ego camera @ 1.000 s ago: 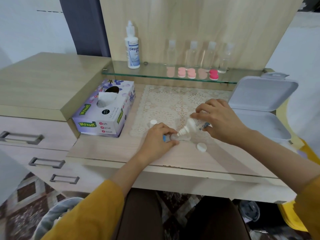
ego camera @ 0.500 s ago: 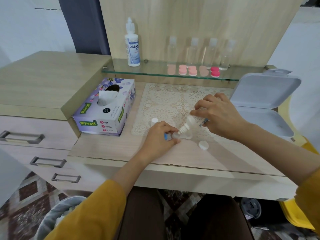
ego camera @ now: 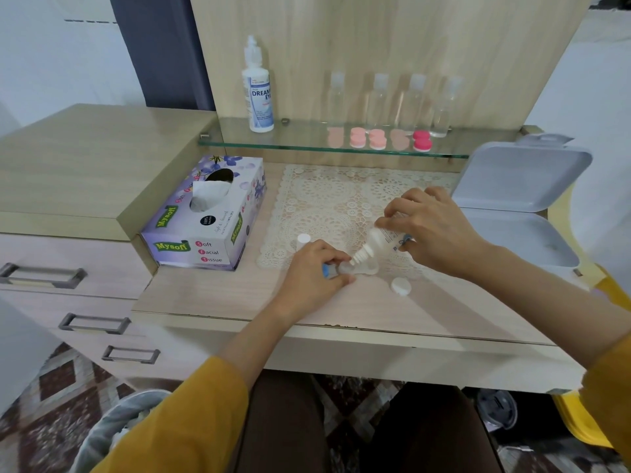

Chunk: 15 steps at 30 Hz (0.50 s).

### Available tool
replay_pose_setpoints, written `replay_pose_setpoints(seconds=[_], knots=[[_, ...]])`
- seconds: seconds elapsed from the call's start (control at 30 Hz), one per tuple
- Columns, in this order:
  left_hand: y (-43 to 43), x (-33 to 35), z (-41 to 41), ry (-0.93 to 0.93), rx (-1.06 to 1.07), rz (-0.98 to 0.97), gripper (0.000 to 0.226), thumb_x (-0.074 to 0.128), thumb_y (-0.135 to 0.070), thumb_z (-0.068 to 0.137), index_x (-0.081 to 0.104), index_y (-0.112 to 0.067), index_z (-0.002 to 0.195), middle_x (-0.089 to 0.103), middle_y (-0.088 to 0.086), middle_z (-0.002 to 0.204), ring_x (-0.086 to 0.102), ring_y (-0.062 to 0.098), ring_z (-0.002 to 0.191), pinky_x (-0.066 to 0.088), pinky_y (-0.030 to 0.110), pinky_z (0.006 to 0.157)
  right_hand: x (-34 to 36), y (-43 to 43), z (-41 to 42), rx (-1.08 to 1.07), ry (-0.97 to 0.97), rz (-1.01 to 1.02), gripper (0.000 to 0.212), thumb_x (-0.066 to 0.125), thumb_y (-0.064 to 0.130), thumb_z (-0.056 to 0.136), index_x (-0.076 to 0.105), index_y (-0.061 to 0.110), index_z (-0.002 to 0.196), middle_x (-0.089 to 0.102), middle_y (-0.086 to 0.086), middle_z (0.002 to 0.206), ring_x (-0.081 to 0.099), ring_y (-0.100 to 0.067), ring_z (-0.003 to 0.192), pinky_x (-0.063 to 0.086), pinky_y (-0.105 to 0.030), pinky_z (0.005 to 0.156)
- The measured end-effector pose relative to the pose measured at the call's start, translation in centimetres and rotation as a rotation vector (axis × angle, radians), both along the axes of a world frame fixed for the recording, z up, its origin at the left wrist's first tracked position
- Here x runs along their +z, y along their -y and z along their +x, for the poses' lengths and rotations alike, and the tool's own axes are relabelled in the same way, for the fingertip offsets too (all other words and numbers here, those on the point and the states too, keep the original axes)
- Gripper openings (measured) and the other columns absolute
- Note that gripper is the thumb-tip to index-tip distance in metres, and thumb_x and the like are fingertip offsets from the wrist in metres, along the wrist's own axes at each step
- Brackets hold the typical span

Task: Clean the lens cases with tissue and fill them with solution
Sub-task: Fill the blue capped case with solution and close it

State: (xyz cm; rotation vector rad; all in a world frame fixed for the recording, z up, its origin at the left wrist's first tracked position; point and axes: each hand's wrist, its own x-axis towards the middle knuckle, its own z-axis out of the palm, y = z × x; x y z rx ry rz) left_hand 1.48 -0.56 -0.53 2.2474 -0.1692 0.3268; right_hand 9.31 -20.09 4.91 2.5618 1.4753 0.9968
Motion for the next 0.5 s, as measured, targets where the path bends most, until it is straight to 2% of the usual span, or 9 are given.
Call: replay_pose_setpoints(seconds=[0.13, 0.33, 0.5], knots=[[-0.1, -0.1, -0.1, 0.005, -0.002, -0.004, 0.032, 0.077, -0.018, 0.071, 0.070, -0.012, 0.101, 0.060, 0.002, 0.097, 0.054, 0.013, 0.093, 0.040, 0.015, 0.082, -0.8, 0.9, -0.2, -0.042, -0.079, 0.045, 0.060, 0.091, 0.008, 0.038, 0.072, 0.012, 0.094, 0.067, -0.006, 0.084, 0.062, -0.032, 0.075, 0.047, -0.046, 0.070], [-0.1, -0.1, 0.1, -0.001, -0.009, -0.009, 0.038, 0.080, -0.023, 0.068, 0.069, -0.013, 0.103, 0.058, -0.003, 0.096, 0.053, 0.009, 0.093, 0.035, 0.003, 0.079, -1.4, 2.8, -0.4, -0.091, -0.180, 0.111, 0.061, 0.090, 0.005, 0.042, 0.070, 0.010, 0.100, 0.066, -0.009, 0.089, 0.060, -0.035, 0.077, 0.040, -0.037, 0.067], [-0.2, -0.2, 0.1, -0.010, -0.006, 0.015, 0.036, 0.078, -0.025, 0.071, 0.069, -0.015, 0.104, 0.058, -0.004, 0.098, 0.052, 0.009, 0.097, 0.037, 0.011, 0.086, -0.8, 3.9, -0.3, -0.093, -0.219, 0.115, 0.060, 0.089, 0.002, 0.044, 0.070, 0.010, 0.101, 0.065, -0.008, 0.090, 0.058, -0.036, 0.080, 0.047, -0.039, 0.064]])
